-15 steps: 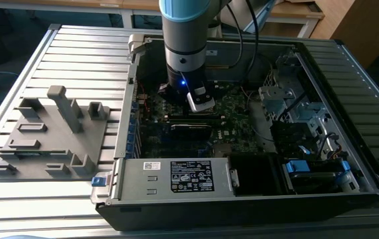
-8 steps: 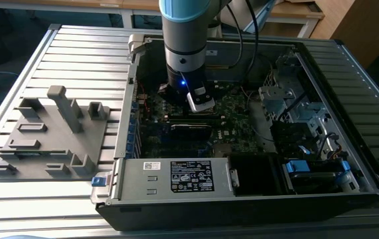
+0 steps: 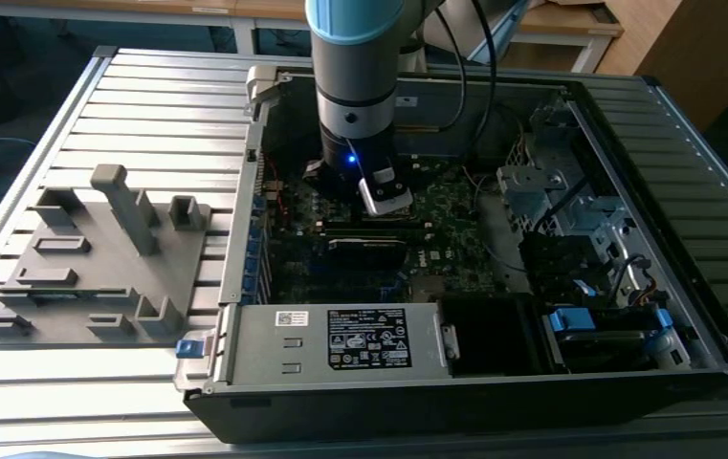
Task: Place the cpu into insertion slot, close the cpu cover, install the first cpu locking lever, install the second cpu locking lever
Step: 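Install the second cpu locking lever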
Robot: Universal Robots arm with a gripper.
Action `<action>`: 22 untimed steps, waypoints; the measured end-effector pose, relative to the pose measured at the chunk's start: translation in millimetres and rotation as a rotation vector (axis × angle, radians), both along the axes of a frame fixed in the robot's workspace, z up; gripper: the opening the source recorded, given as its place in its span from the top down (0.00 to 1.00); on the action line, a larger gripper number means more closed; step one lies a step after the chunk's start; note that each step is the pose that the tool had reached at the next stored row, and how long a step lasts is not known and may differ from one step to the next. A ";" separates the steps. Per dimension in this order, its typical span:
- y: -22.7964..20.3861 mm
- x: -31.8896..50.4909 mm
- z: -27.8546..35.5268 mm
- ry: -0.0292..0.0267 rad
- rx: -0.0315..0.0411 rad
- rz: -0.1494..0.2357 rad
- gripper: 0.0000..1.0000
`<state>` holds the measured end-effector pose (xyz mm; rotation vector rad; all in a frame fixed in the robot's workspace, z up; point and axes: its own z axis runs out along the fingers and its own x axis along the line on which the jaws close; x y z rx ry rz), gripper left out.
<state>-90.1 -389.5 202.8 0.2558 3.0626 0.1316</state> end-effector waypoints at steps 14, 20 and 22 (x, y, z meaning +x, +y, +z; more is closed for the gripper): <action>-0.1 -0.3 -0.3 -0.0001 0.0287 0.000 0.89; -3.7 -0.5 -0.4 -0.0001 0.0293 0.000 0.89; -4.5 -0.8 -0.4 0.0000 0.0311 0.000 0.89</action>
